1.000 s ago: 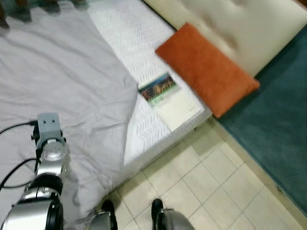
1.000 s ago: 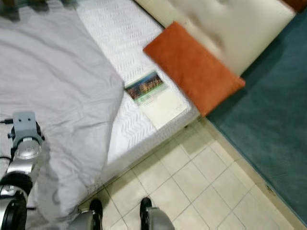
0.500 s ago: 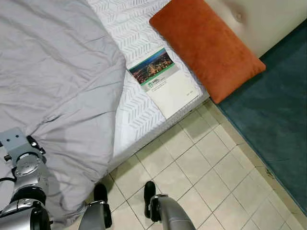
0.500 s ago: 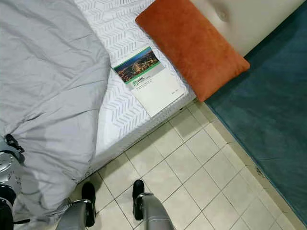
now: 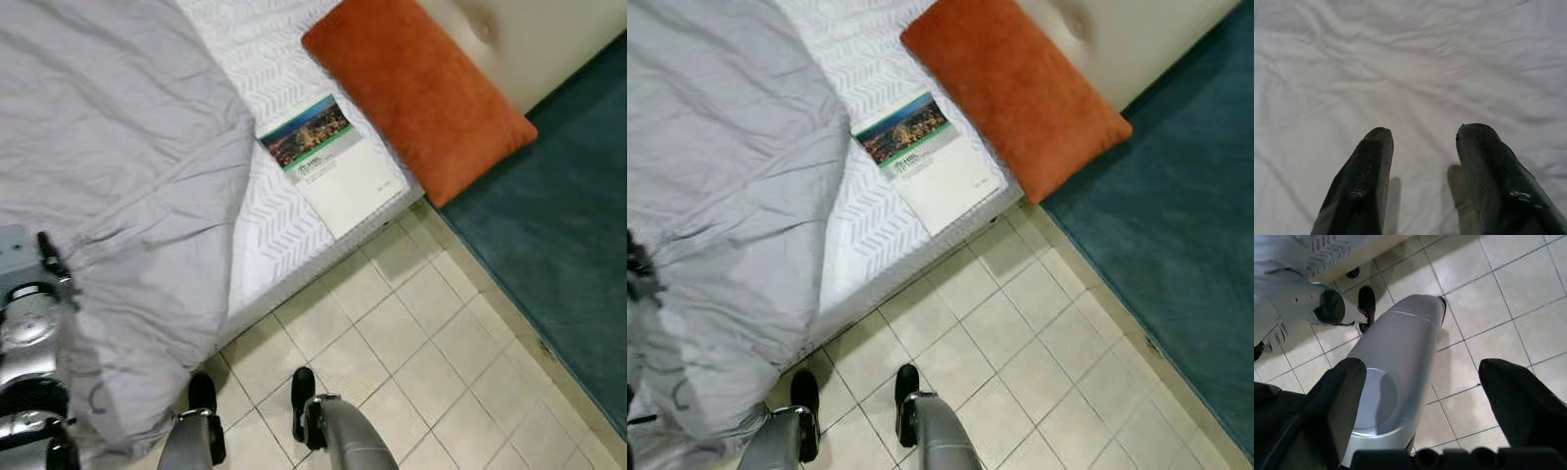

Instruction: Clean up the room

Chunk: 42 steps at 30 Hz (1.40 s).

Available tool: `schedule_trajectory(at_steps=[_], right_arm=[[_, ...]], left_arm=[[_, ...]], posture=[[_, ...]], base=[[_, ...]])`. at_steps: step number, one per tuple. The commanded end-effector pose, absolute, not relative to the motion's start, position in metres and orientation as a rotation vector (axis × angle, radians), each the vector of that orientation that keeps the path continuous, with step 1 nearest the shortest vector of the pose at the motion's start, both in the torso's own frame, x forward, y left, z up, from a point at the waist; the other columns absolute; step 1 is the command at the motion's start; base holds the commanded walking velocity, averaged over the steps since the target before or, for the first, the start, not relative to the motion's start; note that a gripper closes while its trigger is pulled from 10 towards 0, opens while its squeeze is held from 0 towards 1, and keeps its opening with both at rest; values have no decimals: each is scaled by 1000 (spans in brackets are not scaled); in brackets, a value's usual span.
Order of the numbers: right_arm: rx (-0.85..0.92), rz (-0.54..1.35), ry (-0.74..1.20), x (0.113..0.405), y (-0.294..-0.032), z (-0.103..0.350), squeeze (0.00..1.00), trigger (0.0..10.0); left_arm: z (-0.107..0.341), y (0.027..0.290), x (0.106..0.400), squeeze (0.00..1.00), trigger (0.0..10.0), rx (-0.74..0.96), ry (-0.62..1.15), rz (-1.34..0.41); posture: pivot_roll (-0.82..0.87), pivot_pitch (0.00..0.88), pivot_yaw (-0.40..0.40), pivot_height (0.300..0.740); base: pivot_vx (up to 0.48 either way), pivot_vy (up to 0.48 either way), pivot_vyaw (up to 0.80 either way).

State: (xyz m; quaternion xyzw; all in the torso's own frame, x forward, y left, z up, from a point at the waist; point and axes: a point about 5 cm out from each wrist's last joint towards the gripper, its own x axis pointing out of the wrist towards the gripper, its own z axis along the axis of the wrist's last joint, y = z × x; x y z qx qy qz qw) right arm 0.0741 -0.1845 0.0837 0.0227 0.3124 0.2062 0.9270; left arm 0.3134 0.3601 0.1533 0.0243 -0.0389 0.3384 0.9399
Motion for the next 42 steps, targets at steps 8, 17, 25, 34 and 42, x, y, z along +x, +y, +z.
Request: schedule_trajectory(at_steps=[8, 17, 25, 34, 42], right_arm=[[43, 433, 712, 69, -189, 75, 0, 10000], [47, 455, 741, 66, -187, 69, 0, 10000], [42, 464, 749, 65, -188, 69, 0, 10000], [27, 464, 747, 64, -189, 71, 0, 10000], [31, 448, 737, 66, -187, 68, 0, 10000]], left_arm=[[92, 374, 273, 0, 10000, -265, 86, 853], [42, 346, 265, 0, 10000, -795, 216, 877], [13, 306, 268, 0, 10000, -897, 349, 839], [35, 290, 300, 0, 0, -696, 321, 648], [45, 288, 308, 0, 0, -473, 328, 572]], posture=[[-293, 590, -293, 740], [-283, 593, -291, 740], [-298, 591, -300, 740], [-333, 584, -302, 740], [-318, 560, -277, 740]], base=[[0, 0, 0], [0, 0, 0], [0, 0, 0], [0, 0, 0], [0, 0, 0]])
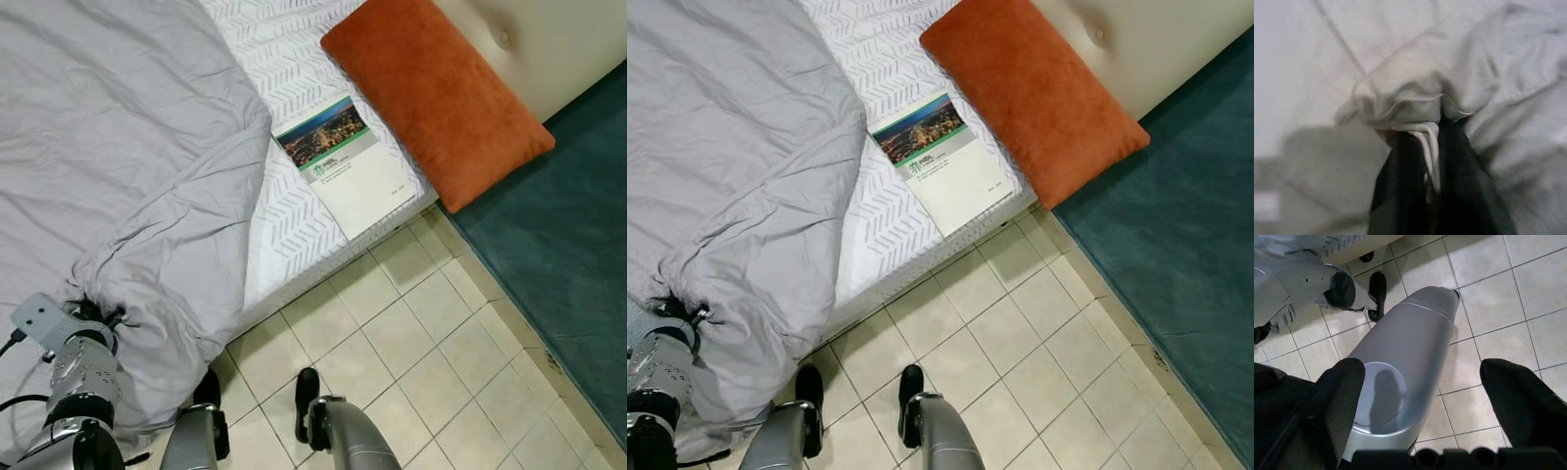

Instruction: Clean up the room

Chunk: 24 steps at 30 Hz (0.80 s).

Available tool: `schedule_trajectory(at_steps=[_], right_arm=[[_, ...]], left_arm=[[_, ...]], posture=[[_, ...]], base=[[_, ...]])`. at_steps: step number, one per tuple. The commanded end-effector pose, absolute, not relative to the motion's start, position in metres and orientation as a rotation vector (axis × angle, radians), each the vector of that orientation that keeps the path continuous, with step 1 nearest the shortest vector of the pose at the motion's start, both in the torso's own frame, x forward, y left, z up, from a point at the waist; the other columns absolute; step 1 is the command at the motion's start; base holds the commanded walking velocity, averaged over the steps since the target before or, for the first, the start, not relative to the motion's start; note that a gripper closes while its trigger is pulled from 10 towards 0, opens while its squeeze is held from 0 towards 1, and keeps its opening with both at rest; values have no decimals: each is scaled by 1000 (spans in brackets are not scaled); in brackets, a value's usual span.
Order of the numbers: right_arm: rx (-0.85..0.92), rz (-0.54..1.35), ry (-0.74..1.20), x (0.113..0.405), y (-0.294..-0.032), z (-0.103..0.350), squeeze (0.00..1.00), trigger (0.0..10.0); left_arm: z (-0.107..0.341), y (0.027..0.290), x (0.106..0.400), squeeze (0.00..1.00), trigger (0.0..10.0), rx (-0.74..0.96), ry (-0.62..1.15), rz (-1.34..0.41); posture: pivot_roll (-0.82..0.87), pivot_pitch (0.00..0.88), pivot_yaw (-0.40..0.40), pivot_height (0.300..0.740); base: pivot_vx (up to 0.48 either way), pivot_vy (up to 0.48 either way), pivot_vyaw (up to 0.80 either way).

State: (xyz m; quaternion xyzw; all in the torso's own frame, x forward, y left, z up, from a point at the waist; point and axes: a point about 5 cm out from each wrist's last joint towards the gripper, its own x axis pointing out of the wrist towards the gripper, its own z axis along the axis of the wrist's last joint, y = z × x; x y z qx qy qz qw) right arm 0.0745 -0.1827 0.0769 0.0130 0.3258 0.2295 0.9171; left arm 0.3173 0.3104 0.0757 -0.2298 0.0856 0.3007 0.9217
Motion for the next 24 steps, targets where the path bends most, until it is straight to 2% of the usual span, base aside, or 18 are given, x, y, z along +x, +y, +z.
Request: schedule_trajectory(at_steps=[1, 10, 12, 14, 17, 19, 21, 22, 24], right_arm=[[31, 443, 729, 69, -186, 66, 0, 10000], [30, 396, 667, 91, -187, 55, 0, 10000], [32, 372, 633, 105, -188, 49, 0, 10000], [119, 288, 594, 123, -188, 47, 0, 10000], [154, 253, 535, 138, -184, 52, 0, 10000], [140, 223, 456, 155, -186, 57, 0, 10000], [140, 207, 433, 159, -187, 57, 0, 10000], [139, 181, 408, 166, -191, 55, 0, 10000], [141, 158, 393, 173, -193, 52, 0, 10000]], left_arm=[[46, 287, 310, 0, 0, -421, 326, 545], [43, 272, 313, 0, 0, -323, 344, 456], [40, 262, 315, 0, 0, -291, 361, 408], [37, 247, 318, 0, 0, -218, 398, 337], [34, 235, 321, 0, 0, -137, 429, 262], [41, 212, 330, 0, 0, -56, 384, 111], [44, 203, 333, 0, 0, -26, 366, 50], [47, 189, 336, 0, 10000, 28, 342, -42], [49, 180, 337, 0, 10000, 52, 318, -102]], posture=[[-316, 553, -270, 740], [-286, 449, -202, 740], [-268, 371, -148, 740], [-270, 293, -99, 740], [-280, 250, -74, 740], [-271, 158, -18, 740], [-265, 136, -2, 740], [-257, 100, 24, 740], [-248, 71, 43, 740]], base=[[0, 0, 0], [0, 0, 0], [0, 0, 0], [0, 0, 0], [0, 0, 0], [0, 0, 0], [0, 0, 0], [0, 0, 0], [0, 0, 0]])
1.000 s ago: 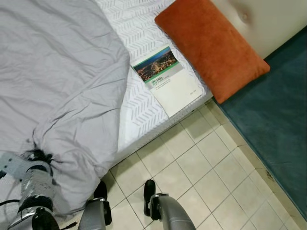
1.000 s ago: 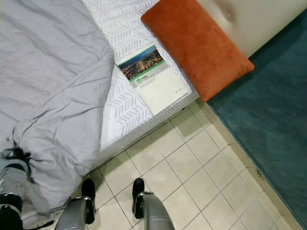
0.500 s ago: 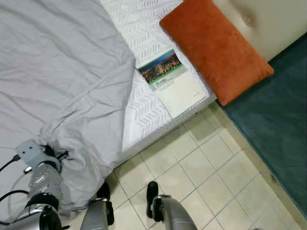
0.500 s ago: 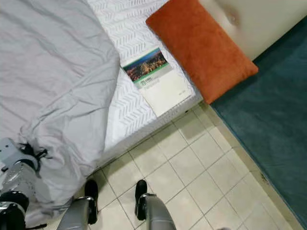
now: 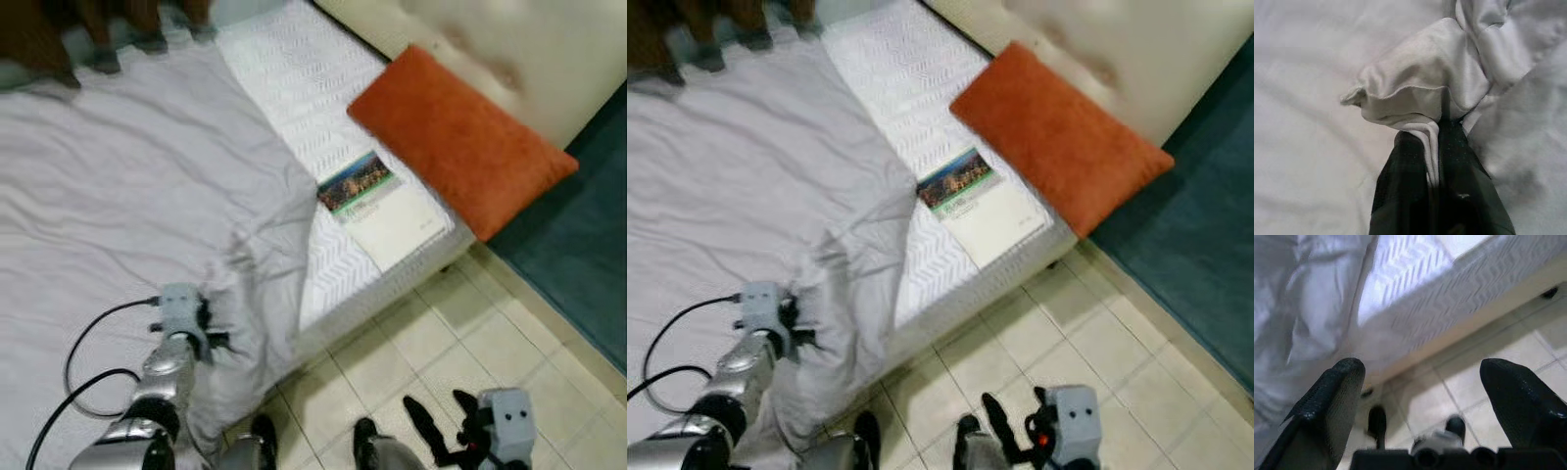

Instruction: Clean up the room

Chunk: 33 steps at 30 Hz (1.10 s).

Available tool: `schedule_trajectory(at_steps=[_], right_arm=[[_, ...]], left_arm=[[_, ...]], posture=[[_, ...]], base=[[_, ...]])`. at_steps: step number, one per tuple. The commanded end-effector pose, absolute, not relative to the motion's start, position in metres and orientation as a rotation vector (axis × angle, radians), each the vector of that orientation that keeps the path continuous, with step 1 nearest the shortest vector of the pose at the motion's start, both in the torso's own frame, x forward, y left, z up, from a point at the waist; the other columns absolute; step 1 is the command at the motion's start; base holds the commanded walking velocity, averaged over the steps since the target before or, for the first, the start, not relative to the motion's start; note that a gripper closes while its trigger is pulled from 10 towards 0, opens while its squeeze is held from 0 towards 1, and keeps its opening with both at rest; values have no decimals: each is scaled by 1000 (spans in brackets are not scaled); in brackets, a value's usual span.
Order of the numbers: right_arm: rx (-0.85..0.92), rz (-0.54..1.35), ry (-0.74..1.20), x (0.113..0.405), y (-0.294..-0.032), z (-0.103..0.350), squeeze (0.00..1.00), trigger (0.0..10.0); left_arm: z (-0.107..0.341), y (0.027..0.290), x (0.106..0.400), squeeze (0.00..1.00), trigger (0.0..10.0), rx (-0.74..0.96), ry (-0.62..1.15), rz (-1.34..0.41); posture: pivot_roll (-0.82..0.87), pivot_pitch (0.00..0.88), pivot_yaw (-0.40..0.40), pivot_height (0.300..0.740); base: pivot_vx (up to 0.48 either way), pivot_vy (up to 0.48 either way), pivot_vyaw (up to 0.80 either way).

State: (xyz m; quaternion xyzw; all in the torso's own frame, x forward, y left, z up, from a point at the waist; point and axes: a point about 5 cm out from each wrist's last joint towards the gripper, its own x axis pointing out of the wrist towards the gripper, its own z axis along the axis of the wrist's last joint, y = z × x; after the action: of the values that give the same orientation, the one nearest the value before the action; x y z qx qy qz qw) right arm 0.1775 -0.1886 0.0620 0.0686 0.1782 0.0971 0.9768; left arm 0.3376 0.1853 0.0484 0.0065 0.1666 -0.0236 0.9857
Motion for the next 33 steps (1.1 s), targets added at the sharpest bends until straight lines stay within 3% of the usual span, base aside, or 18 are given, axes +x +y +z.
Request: schedule_trajectory(at_steps=[1, 8, 18, 23, 25, 30, 33], right_arm=[[143, 147, 388, 178, -194, 50, 0, 10000], [107, 142, 331, 201, -191, 55, 0, 10000], [57, 141, 331, 199, -204, 61, 0, 10000], [23, 167, 359, 196, -206, 63, 0, 10000], [20, 171, 361, 195, -206, 63, 0, 10000], [11, 198, 390, 190, -200, 59, 0, 10000], [8, 210, 402, 188, -197, 57, 0, 10000]], left_arm=[[51, 176, 339, 0, 10000, 52, 309, -118], [63, 145, 350, 0, 10000, 68, 274, -218], [63, 105, 348, 0, 10000, 109, 270, -365], [37, 59, 323, 0, 10000, 191, 392, -567], [34, 53, 319, 0, 10000, 194, 414, -598], [15, 3, 285, 0, 10000, 325, 487, -799], [6, -14, 268, 0, 10000, 351, 519, -857]], posture=[[-245, 63, 51, 740], [-260, 38, 65, 740], [-304, 72, 42, 740], [-329, 88, 28, 740], [-331, 93, 28, 740], [-346, 108, 22, 740], [-354, 112, 27, 740]], base=[[0, 0, 0], [0, -206, 0], [0, -480, 0], [0, -480, 0], [0, -480, 0], [0, 0, 0], [0, 0, 0]])
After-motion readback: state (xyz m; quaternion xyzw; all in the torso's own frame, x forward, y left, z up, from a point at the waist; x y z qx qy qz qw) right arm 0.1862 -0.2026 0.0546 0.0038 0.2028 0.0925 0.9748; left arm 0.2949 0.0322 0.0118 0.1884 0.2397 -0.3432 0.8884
